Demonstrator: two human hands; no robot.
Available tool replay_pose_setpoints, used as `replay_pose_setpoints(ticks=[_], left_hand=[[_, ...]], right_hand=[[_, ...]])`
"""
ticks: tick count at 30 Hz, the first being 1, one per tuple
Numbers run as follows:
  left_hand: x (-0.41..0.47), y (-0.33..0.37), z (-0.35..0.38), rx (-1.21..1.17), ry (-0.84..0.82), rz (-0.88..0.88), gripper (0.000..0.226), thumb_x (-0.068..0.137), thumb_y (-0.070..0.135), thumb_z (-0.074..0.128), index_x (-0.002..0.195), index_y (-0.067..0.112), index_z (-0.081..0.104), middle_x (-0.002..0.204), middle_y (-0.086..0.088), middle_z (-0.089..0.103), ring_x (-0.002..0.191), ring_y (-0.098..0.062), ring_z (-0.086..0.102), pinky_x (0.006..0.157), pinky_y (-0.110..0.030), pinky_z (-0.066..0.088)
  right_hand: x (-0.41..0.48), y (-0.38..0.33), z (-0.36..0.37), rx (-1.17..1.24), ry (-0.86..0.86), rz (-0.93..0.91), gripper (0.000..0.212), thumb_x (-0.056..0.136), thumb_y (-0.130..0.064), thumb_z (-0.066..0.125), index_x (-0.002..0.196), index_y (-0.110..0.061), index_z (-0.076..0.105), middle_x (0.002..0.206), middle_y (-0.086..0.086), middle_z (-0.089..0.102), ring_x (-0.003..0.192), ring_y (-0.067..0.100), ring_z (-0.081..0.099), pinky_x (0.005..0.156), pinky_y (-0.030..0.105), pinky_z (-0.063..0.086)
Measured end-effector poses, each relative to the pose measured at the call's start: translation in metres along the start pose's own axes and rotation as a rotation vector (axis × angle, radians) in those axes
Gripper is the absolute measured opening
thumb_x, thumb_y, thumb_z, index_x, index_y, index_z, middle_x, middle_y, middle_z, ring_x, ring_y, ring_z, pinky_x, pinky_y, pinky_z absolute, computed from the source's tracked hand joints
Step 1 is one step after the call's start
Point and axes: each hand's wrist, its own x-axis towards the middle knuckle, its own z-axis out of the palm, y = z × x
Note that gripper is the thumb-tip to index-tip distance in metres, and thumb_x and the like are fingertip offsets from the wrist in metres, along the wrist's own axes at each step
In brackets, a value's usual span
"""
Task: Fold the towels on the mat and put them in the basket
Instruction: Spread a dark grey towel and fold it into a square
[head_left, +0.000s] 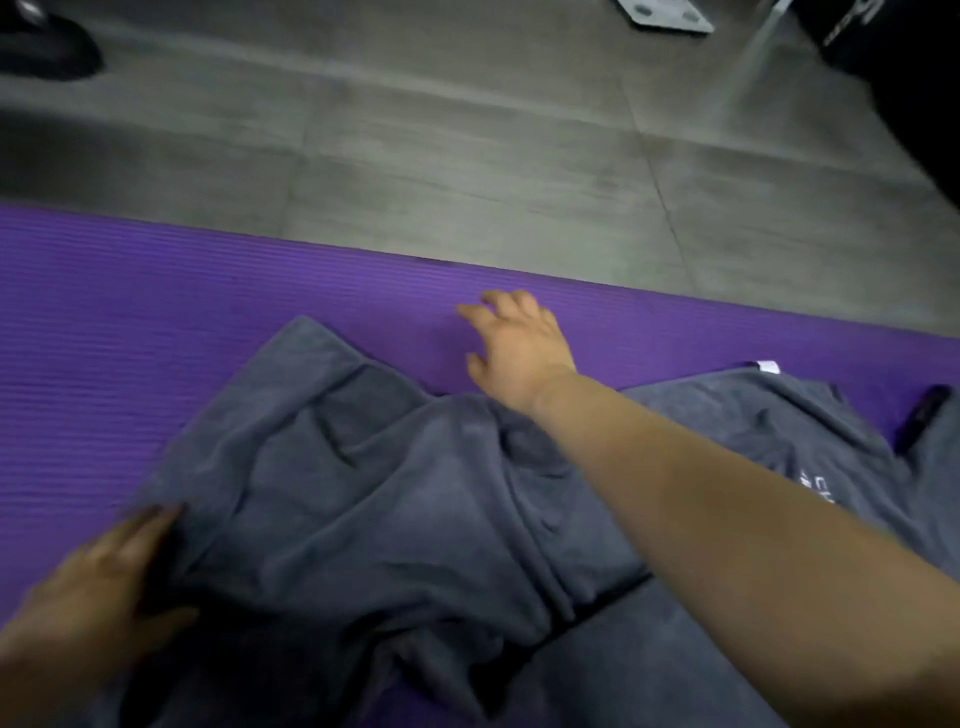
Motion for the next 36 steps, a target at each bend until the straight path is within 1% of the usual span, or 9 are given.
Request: replay_pose_setpoints(ticks=[7,13,16,20,24,27,30,34,36], left_hand=[[-0.032,0.013,-0.074,-0.283,-0.08,-0.027,0.074,0.079,0.078,0.011,0.137,0.035,0.024,0.113,-0.022,0.061,0.099,-0.029,0.047,0.083,-0.046,0.049],[-0.055,0.004,-0.075,-0.542,0.023,-0.18,0.073,0.072,0.071,0.035,0.138,0.039,0.031,0.102,-0.017,0.068,0.094,-0.026,0.051,0.096,-0.016,0.036],[-0.049,0.002,-0.077,-0.713,0.028,-0.258,0.082,0.053,0.056,0.053,0.121,0.01,0.053,0.091,-0.01,0.069,0.082,-0.022,0.068,0.07,-0.032,0.054],[-0.037,0.001,-0.084,-1.189,0.053,-0.628,0.042,0.078,0.021,0.069,0.117,0.019,0.053,0.09,0.002,0.06,0.073,0.011,0.059,0.069,-0.005,0.04],[-0.037,-0.012,-0.097,-0.937,-0.132,-0.302,0.04,0.049,0.064,0.039,0.076,0.047,0.063,0.067,0.039,0.06,0.076,0.016,0.056,0.071,-0.007,0.04],[-0.046,-0.012,-0.112,-0.575,-0.218,-0.124,0.08,0.041,0.074,0.022,0.107,0.044,0.058,0.102,0.037,0.052,0.101,0.015,0.045,0.086,-0.004,0.025],[-0.054,-0.018,-0.127,-0.496,-0.405,-0.107,0.075,0.045,0.081,0.027,0.112,0.052,0.043,0.105,0.041,0.038,0.106,0.015,0.033,0.087,-0.005,0.017],[-0.066,-0.033,-0.141,-0.526,-0.427,-0.131,0.093,0.022,0.084,0.026,0.112,0.062,0.032,0.11,0.045,0.019,0.113,0.014,0.021,0.089,0.004,0.012],[-0.075,-0.037,-0.141,-0.703,-0.337,-0.251,0.084,0.005,0.092,0.037,0.085,0.066,0.043,0.104,0.05,0.034,0.114,0.017,0.032,0.08,0.013,0.014]], right_hand=[[0.007,-0.161,0.079,0.022,-0.371,-0.091,0.065,0.093,-0.033,0.045,0.148,-0.023,0.011,0.156,0.005,0.008,0.142,0.027,0.013,0.114,0.038,0.014],[0.002,-0.184,0.092,0.001,-0.489,0.128,0.07,0.092,-0.032,0.045,0.147,-0.029,0.002,0.156,-0.001,-0.014,0.144,0.02,-0.006,0.117,0.036,0.003],[0.018,-0.19,0.082,0.027,-0.482,0.195,0.053,0.091,-0.029,0.044,0.142,-0.023,0.031,0.155,-0.001,0.012,0.142,0.022,0.015,0.115,0.037,0.017],[0.03,-0.196,0.08,0.224,-0.225,0.283,0.021,0.092,-0.019,0.043,0.094,-0.012,0.063,0.124,0.019,0.053,0.118,0.032,0.05,0.103,0.034,0.036],[0.045,-0.2,0.075,0.287,-0.105,0.335,0.039,0.094,-0.02,0.046,0.131,-0.007,0.046,0.138,0.016,0.038,0.124,0.032,0.041,0.106,0.03,0.029],[0.068,-0.212,0.079,0.285,-0.111,0.335,0.048,0.095,-0.025,0.045,0.139,-0.009,0.034,0.145,0.014,0.027,0.133,0.033,0.028,0.108,0.034,0.025],[0.084,-0.213,0.085,0.278,-0.124,0.426,0.056,0.095,-0.023,0.044,0.145,-0.012,0.02,0.152,0.012,0.015,0.137,0.032,0.022,0.108,0.038,0.027],[0.09,-0.202,0.086,0.277,-0.164,0.512,0.04,0.095,-0.022,0.043,0.133,-0.008,0.041,0.143,0.016,0.033,0.126,0.034,0.043,0.101,0.038,0.036],[0.092,-0.208,0.081,0.22,-0.126,0.431,0.033,0.094,-0.019,0.042,0.124,-0.007,0.051,0.133,0.018,0.048,0.121,0.033,0.048,0.098,0.036,0.038]])
